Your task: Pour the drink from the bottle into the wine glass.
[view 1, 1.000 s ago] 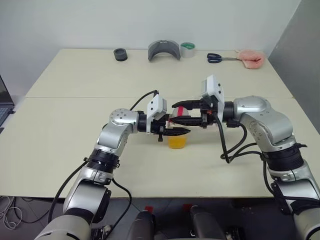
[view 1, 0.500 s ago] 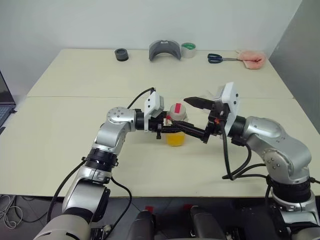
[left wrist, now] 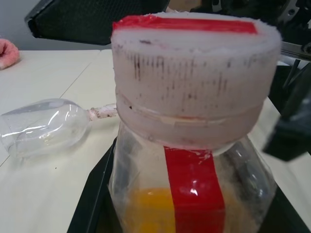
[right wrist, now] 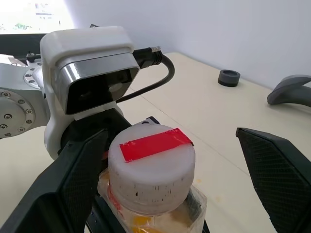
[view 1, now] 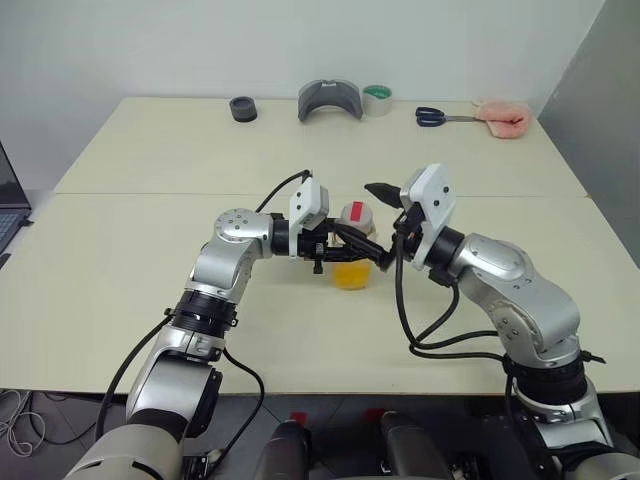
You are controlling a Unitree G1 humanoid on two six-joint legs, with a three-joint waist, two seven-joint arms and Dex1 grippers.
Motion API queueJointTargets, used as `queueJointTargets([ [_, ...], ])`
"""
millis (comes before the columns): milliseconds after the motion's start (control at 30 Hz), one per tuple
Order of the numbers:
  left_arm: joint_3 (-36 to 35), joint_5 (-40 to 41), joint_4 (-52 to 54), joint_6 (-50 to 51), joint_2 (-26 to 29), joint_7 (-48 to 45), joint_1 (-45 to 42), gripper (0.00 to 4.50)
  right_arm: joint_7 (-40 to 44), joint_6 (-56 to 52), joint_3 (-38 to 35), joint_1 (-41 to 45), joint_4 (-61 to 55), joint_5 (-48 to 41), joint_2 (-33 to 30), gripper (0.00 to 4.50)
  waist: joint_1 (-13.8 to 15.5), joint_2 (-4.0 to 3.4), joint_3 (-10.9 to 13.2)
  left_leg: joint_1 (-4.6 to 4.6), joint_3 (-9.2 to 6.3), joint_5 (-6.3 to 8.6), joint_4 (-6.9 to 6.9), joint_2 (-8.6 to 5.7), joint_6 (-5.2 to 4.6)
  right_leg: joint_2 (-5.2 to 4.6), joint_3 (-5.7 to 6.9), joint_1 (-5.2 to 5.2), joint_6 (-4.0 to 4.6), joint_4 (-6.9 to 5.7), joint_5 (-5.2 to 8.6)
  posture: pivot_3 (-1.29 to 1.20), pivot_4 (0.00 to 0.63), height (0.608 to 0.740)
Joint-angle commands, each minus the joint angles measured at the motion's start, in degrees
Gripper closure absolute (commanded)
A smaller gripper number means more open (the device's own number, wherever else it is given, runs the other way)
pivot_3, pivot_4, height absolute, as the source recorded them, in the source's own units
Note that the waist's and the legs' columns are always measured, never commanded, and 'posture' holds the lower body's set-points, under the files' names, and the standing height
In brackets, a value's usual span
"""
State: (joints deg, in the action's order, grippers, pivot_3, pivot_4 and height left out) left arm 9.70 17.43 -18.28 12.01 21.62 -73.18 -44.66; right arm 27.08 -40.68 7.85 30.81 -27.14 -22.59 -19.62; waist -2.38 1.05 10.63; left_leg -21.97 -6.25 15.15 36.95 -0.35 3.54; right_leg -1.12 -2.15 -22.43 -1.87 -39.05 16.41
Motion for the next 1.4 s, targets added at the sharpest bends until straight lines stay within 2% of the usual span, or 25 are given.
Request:
queueJointTargets([
  [33, -1.0, 0.7, 2.2, -0.8, 0.2, -0.1, -1.2, 2.77, -0.7, 1.1, -2.7, 0.9, -1.1, -0.7, 0.5, 0.00, 0.0, 0.00, 0.0, 0.00, 0.00, 0.00, 0.00, 0.00, 0.00, 0.00, 0.00, 0.00, 0.00, 0.00, 0.00, 0.00, 0.150, 0.740],
  [1400, -1.3, 0.6, 1.9, -1.0, 1.3, -0.2, -1.0, 2.77, -0.9, -0.6, -6.6, -2.4, -4.2, -4.4, -5.5, 0.00, 0.0, 0.00, 0.0, -0.01, 0.01, 0.00, 0.00, -0.01, 0.00, 0.00, -0.01, 0.00, 0.00, 0.01, 0.00, 0.00, 0.150, 0.740],
])
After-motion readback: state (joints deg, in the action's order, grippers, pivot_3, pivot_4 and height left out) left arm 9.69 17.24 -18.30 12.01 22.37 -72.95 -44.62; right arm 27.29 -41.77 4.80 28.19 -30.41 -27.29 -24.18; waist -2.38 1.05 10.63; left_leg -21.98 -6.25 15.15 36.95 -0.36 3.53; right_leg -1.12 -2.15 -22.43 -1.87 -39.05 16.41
